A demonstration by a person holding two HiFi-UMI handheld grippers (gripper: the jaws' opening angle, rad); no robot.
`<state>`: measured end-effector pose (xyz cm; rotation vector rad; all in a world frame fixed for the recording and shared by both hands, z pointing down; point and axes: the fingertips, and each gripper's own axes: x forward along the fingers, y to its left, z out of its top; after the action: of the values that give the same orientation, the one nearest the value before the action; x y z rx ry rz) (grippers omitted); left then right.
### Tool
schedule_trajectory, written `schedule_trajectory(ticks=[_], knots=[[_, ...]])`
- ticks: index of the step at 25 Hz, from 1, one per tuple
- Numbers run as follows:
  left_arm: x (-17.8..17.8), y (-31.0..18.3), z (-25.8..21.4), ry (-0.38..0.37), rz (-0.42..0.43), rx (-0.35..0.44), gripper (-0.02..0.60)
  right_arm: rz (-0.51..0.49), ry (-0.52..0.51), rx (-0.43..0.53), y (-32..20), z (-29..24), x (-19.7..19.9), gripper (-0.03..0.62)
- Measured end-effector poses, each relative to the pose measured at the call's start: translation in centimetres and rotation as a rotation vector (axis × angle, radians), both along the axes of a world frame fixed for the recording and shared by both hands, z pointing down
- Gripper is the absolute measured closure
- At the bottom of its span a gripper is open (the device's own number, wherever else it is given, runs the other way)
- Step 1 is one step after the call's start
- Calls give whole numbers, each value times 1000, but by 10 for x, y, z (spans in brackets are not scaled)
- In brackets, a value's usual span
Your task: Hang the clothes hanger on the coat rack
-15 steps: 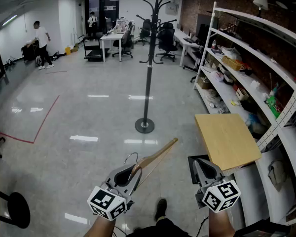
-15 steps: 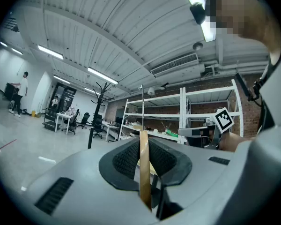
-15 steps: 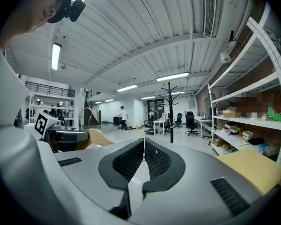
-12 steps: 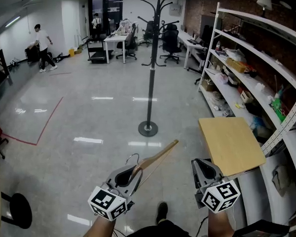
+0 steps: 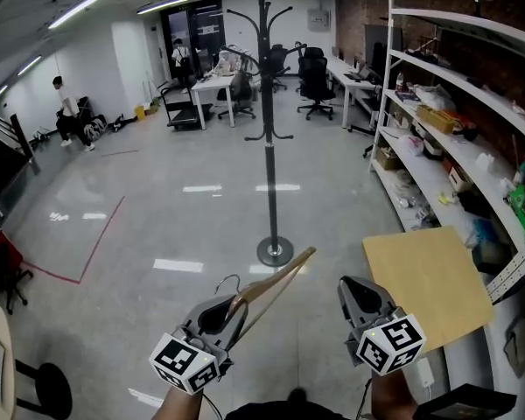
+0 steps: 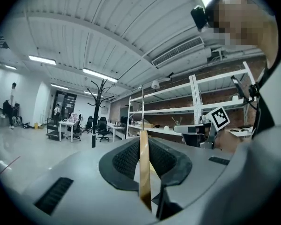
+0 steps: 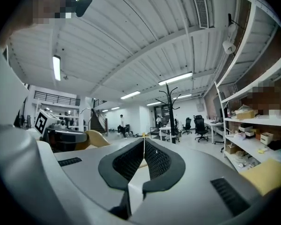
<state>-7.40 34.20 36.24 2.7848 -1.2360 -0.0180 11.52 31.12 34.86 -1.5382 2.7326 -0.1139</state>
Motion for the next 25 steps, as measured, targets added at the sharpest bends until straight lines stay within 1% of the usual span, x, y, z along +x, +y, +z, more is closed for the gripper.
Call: schedule_trajectory(ticks=[4, 7, 11, 16, 19, 23, 25], knots=[[19, -45, 1, -5, -3, -17, 531, -10, -16, -8, -47, 7, 20, 585], [24, -80, 1, -15, -4, -24, 531, -7, 37, 0, -79, 13, 24, 585], [27, -124, 2, -11, 13, -20, 531, -1, 13, -31, -125, 23, 28, 585], [21, -191, 1, 8, 50, 11, 531, -18, 13, 6, -191, 13, 11, 585], [17, -235, -6, 17, 98, 31, 531, -5, 46, 22, -237, 7, -1, 585], [-2, -289, -18, 20, 156, 52, 531, 6, 104, 43, -293, -6, -32, 585], [-9, -320, -22, 17, 181, 62, 531, 8, 112, 47, -322, -10, -43, 585]])
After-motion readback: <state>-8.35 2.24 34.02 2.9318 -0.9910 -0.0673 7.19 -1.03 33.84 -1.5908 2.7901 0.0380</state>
